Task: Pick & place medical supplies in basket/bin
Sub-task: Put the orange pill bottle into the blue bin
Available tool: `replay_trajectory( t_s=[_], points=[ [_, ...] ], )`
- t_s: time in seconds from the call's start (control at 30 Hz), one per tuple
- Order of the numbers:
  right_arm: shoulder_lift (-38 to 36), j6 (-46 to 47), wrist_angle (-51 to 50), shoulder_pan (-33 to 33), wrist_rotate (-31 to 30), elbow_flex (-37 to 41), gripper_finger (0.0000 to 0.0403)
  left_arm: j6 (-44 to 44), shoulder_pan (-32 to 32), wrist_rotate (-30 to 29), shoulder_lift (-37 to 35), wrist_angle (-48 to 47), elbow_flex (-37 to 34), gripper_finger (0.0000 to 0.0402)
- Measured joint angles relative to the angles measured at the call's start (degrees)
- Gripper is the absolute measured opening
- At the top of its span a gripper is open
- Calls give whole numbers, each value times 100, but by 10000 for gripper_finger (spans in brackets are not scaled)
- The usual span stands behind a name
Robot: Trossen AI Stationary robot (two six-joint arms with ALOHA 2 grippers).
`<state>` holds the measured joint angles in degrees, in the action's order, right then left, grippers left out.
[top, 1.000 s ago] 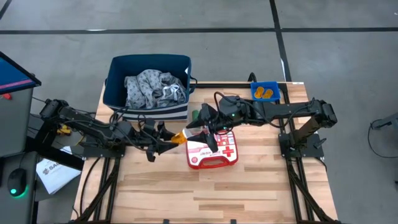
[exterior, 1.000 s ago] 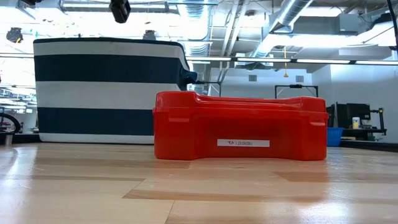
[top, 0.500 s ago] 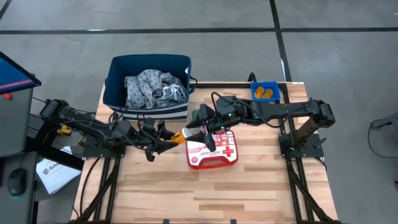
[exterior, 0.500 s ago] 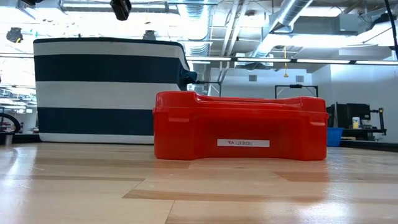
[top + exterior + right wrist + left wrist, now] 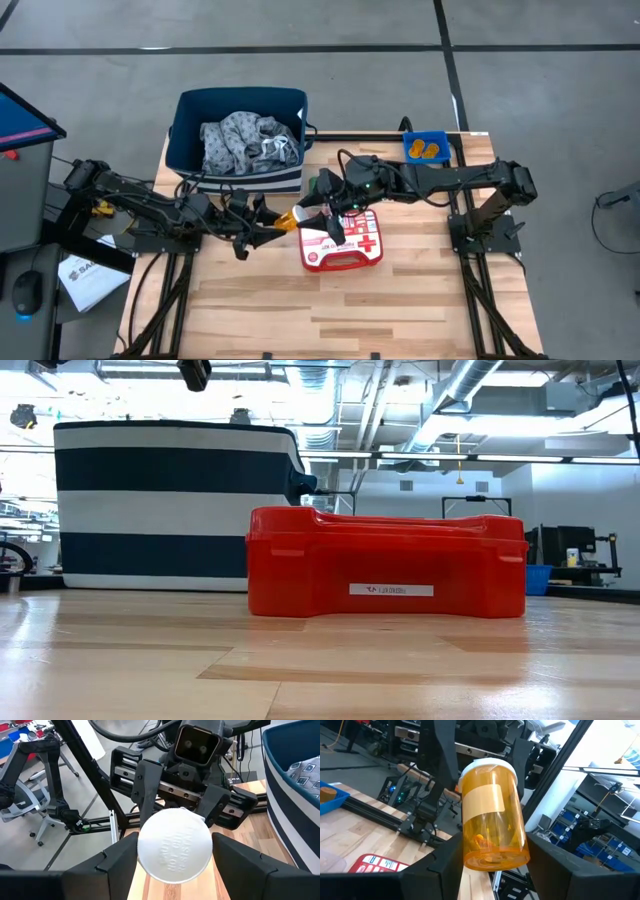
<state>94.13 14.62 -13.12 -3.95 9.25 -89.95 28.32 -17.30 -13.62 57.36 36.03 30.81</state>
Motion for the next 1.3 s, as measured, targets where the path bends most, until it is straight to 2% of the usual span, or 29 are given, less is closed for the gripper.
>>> replay_trajectory(
  t_s=[0.43,0.67,0.93,1.3],
  points=[
    [0,-1,-5,-6,-3,0,209,2,0,-1,0,-2,0,184],
    [0,42,18,-9,-6,0,223,2,0,-3,0,-12,0,184],
    [4,43,30,-9,-6,2,210,2,0,-1,0,-97,2,184],
    [11,-20,-241,35,-35,-207,214,-105,6,-16,-11,-352,25,184]
  ],
)
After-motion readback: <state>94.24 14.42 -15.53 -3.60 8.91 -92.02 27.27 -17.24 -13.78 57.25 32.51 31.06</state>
